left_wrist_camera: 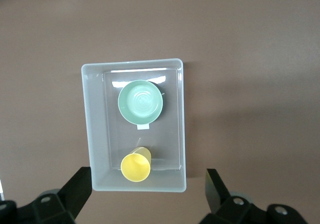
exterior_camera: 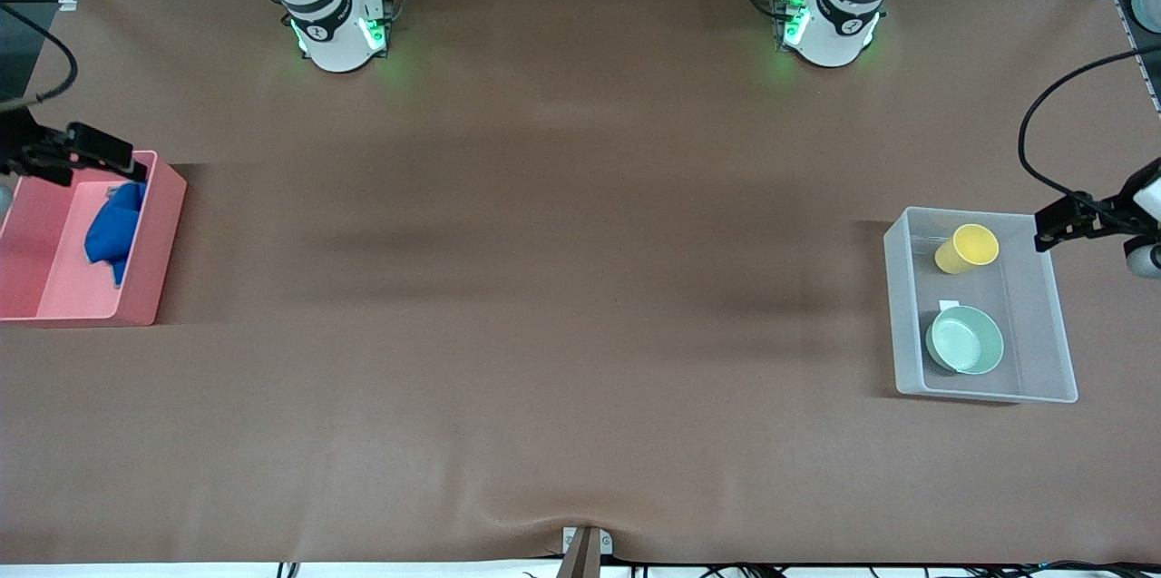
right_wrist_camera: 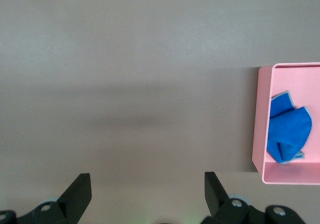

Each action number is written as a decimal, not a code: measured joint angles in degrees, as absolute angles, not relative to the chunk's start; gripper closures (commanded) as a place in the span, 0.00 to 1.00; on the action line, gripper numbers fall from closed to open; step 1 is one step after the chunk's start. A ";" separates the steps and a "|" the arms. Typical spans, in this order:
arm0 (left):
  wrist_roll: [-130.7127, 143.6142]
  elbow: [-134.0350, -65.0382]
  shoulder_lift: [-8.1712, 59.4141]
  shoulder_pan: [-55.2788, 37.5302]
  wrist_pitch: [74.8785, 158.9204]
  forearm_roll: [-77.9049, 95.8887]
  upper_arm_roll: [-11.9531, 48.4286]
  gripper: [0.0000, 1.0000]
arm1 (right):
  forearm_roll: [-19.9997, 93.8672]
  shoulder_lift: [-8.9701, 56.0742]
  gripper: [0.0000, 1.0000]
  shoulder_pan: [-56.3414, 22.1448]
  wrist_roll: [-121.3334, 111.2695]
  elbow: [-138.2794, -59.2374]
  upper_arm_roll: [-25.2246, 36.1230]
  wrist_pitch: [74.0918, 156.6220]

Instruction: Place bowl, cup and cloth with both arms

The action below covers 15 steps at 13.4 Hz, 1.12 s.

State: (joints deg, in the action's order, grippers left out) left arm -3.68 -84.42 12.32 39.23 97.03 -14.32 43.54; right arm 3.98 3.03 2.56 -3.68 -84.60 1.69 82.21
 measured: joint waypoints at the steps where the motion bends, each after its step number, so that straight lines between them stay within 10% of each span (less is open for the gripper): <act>1: -3.83 -84.42 11.38 37.81 96.58 -14.31 42.53 0.00 | 3.06 1.87 0.00 2.39 -3.63 -84.62 1.69 81.22; 8: -2.87 -84.75 5.11 7.83 90.00 -4.45 10.20 0.00 | 1.97 0.17 0.00 1.74 -3.25 -84.76 1.68 79.77; 15: -0.67 -87.51 0.69 3.77 89.42 -3.63 7.05 0.00 | 0.83 0.17 0.00 1.73 -3.26 -84.75 1.75 79.94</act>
